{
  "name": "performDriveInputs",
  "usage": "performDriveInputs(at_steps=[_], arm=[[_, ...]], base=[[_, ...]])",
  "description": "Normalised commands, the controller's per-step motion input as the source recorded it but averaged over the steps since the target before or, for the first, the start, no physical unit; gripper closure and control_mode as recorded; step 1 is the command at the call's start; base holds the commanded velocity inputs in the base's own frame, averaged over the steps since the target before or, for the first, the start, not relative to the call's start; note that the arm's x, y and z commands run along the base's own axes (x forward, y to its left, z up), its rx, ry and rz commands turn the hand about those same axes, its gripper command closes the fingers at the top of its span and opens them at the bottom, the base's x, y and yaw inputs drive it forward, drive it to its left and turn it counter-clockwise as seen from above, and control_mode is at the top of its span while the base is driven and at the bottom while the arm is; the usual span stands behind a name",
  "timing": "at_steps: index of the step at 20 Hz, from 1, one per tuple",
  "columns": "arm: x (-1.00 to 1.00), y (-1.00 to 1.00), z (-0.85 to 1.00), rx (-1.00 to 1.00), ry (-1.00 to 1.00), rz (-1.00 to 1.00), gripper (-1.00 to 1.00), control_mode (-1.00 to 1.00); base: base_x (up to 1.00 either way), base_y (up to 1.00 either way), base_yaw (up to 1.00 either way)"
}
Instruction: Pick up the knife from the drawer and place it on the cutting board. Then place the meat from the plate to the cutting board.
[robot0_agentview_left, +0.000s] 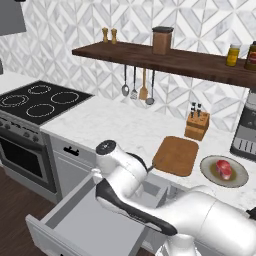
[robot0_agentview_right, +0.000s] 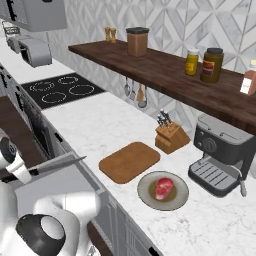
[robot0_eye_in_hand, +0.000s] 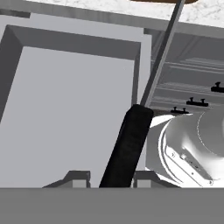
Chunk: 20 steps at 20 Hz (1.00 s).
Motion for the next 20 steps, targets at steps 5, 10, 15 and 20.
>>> performDriveInputs(at_steps=[5,10,15,20], arm=[[0.44,-0.74,0.57,0.00,0.12,0.00,1.00,-1.00],[0.66,-0.46,0.18,0.00,0.13,0.00,1.00,-1.00],[0.77,-0.52,0.00,0.00,0.02,0.00,1.00,-1.00],[0.47,-0.48,0.00,-0.02,0.00,0.02,1.00,-1.00]], base=[[0.00,0.00,0.00],[0.00,0.00,0.00],[0.00,0.00,0.00],[0.00,0.00,0.00]])
